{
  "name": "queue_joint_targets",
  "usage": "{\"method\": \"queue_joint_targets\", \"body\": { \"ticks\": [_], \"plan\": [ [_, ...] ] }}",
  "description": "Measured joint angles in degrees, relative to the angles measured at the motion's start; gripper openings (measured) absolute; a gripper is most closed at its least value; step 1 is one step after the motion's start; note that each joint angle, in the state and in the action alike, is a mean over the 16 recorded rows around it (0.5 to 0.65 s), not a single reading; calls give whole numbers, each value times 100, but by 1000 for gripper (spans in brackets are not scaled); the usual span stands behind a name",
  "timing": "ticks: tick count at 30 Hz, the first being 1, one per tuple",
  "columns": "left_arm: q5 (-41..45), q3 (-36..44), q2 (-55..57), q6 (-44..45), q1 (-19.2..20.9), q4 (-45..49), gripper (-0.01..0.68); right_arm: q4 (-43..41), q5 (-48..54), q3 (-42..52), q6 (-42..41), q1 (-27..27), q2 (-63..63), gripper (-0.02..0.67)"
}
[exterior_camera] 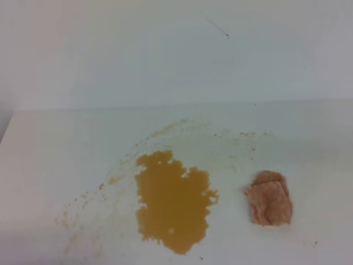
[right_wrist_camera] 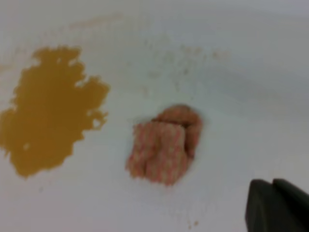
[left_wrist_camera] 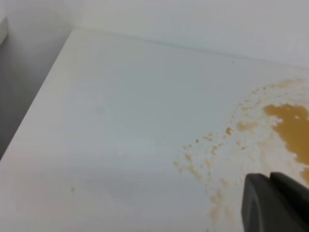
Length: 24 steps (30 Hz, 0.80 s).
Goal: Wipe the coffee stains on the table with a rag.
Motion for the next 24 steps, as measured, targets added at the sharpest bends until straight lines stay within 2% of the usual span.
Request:
{"method": "queue_joint_targets", "body": {
  "ticks": [4, 8, 12, 20, 24],
  "plan": [
    [0, 0, 0, 0, 0, 0, -2, 56, 813, -622, -541, 117, 865, 5],
    [-1, 0, 0, 0, 0, 0, -2, 59, 1351, -1216, -774, 357, 1764, 49],
    [-6, 0, 0, 0, 0, 1, -2, 36, 1442, -1670, -801, 690, 2608, 138],
    [-21, 0, 0, 0, 0, 20, -2, -283, 978, -2217, -663, 1441, 4030, 342],
    [-27, 0, 0, 0, 0, 42, -2, -631, 753, -2372, -431, 1731, 4610, 405]
  ]
}}
